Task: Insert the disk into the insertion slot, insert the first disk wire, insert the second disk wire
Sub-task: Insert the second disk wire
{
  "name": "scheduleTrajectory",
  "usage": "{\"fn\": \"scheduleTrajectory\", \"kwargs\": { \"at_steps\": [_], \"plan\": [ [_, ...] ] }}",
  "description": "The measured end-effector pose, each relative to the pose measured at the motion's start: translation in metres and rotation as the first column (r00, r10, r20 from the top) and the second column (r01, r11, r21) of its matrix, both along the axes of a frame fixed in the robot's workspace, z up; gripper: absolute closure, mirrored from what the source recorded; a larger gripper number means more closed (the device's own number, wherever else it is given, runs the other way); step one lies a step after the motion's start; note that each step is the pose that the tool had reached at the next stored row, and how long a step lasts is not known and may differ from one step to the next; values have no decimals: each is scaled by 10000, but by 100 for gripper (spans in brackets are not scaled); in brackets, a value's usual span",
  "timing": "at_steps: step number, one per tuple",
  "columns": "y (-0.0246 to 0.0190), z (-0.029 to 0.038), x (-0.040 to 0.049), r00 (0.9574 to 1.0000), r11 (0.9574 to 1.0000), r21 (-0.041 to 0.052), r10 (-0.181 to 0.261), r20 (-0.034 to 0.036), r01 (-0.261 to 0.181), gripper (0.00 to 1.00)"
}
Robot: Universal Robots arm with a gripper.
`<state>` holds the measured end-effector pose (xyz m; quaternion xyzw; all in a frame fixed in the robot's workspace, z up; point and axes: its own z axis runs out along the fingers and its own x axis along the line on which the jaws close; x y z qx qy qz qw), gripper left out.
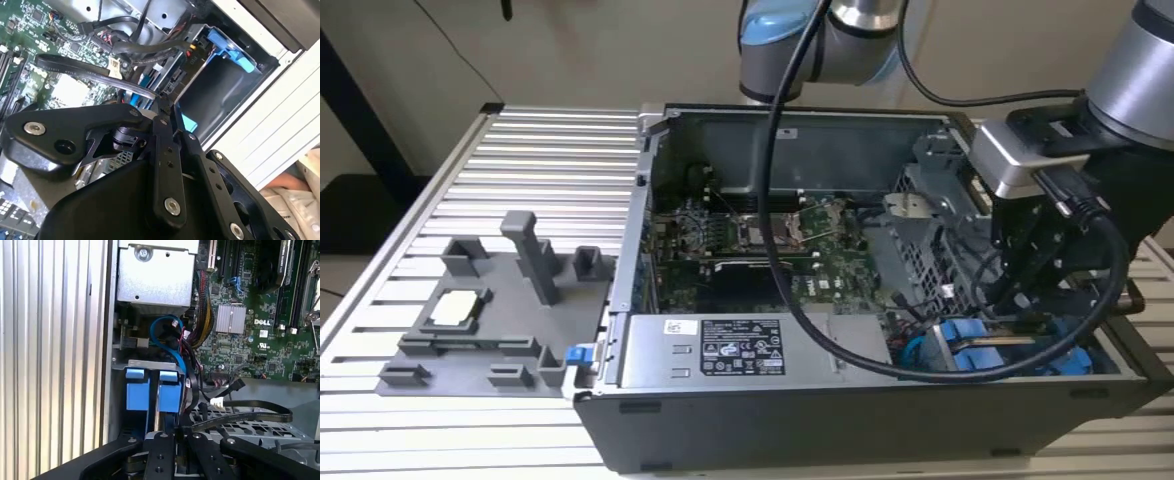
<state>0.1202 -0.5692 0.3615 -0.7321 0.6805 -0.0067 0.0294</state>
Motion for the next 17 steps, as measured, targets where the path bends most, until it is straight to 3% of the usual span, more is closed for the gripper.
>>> {"fn": "scheduleTrajectory", "kwargs": {
  "at_steps": [6,14,17],
  "plan": [
    [-32,-13,53,10000,9999,105,-16,-23,17,84],
    [-35,-34,70,9995,9992,231,-318,-28,319,84],
    [-38,-38,104,9994,9992,235,-322,-89,324,84]
  ]
}}
